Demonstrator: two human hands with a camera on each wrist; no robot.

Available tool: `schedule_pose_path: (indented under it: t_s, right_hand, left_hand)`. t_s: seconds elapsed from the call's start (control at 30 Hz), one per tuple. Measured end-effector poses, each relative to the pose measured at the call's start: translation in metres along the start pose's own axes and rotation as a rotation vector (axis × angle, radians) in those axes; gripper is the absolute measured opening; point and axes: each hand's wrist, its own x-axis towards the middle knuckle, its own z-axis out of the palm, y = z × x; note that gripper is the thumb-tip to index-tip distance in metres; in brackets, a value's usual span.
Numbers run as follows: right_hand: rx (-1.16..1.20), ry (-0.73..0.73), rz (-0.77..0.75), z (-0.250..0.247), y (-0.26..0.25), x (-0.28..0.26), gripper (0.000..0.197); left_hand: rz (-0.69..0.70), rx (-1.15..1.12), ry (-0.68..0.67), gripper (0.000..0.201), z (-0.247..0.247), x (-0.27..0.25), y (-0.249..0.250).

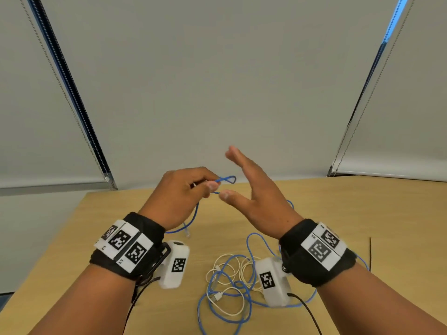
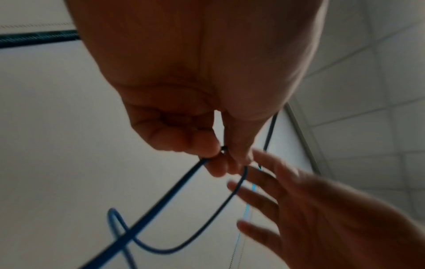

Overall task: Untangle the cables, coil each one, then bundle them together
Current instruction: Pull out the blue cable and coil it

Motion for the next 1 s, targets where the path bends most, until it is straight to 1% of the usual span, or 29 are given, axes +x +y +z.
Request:
schedule_pose_path:
  t_s: [0.03,0.07,0.13,0.17,0.2,0.23,0.33,0.4,0.43,0.47,0.5,0.57,0.6,0.63,0.67,0.73,0.77,0.83,0.87,0.93,0.97,1.0]
  right_hand:
    - [-0.054,-0.039,0.005,0.000,-0.006,0.003,0.073]
    - [-0.087,-0.072,0.030,-0.002,-0.009,0.004,0.062]
    - [-0.034,-0.089,0.065,-0.005,-0.011,0.005,0.028]
    - [0.009,-0.058,0.063,-0.007,-0.009,0.005,0.014]
    - [0.026,0.005,0.058,-0.011,-0.006,0.004,0.010]
    - [0.039,0.091,0.060,-0.016,-0.002,0.004,0.013]
    - [0.147,0.387,0.138,-0.039,0.016,0.007,0.016]
    - [0.193,0.497,0.231,-0.055,0.030,0.008,0.015]
    - [0.215,0.520,0.282,-0.060,0.038,0.007,0.016]
    - [0.228,0.510,0.335,-0.063,0.045,0.006,0.016]
    - [0.216,0.468,0.390,-0.067,0.051,0.003,0.016]
    - [0.133,0.336,0.487,-0.064,0.061,-0.003,0.015]
    - [0.039,0.294,0.505,-0.061,0.064,-0.007,0.019]
    - [-0.065,0.283,0.480,-0.057,0.063,-0.009,0.025]
    - [-0.150,0.296,0.408,-0.053,0.060,-0.011,0.029]
    - [-0.205,0.319,0.203,-0.042,0.044,-0.010,0.031]
    - [-0.199,0.286,0.102,-0.036,0.036,-0.011,0.030]
    - [-0.187,0.119,-0.035,-0.018,0.019,-0.013,0.031]
    - [-0.209,0.015,-0.057,-0.009,0.014,-0.014,0.036]
    - [-0.296,-0.153,-0.002,0.004,0.010,-0.016,0.043]
    - [-0.311,-0.197,0.048,0.007,0.010,-0.016,0.039]
    - [-0.282,-0.204,0.082,0.006,0.011,-0.016,0.030]
  left_hand:
    - [0.046,0.010,-0.031,0.012,0.001,0.000,0.003]
    - [0.080,0.020,-0.028,0.011,0.002,0.000,0.005]
    - [0.083,0.026,0.010,0.006,0.001,0.002,0.003]
    - [0.061,0.048,0.009,0.004,0.002,0.002,-0.001]
    - [0.035,0.090,0.001,0.003,0.003,0.001,-0.007]
    - [0.003,0.133,-0.004,0.003,0.005,-0.001,-0.014]
    - [-0.121,0.158,0.040,0.007,0.007,-0.017,-0.045]
    - [-0.181,0.129,0.110,0.013,0.004,-0.028,-0.064]
    - [-0.197,0.099,0.156,0.018,0.001,-0.032,-0.071]
    - [-0.197,0.073,0.194,0.022,-0.002,-0.036,-0.075]
    - [-0.185,0.052,0.205,0.024,0.000,-0.035,-0.075]
    - [-0.161,0.078,0.162,0.020,0.001,-0.034,-0.074]
    - [-0.154,0.114,0.122,0.019,0.004,-0.032,-0.072]
    - [-0.146,0.157,0.083,0.018,0.006,-0.031,-0.068]
    - [-0.139,0.193,0.048,0.019,0.009,-0.029,-0.065]
    - [-0.123,0.256,0.003,0.020,0.016,-0.026,-0.056]
    - [-0.105,0.293,-0.013,0.021,0.020,-0.025,-0.051]
    - [-0.056,0.338,-0.032,0.022,0.026,-0.021,-0.040]
    - [-0.029,0.333,-0.032,0.021,0.029,-0.019,-0.034]
    - [0.040,0.297,-0.012,0.019,0.032,-0.015,-0.024]
    - [0.071,0.281,0.011,0.018,0.031,-0.014,-0.021]
    - [0.084,0.261,0.041,0.015,0.030,-0.012,-0.021]
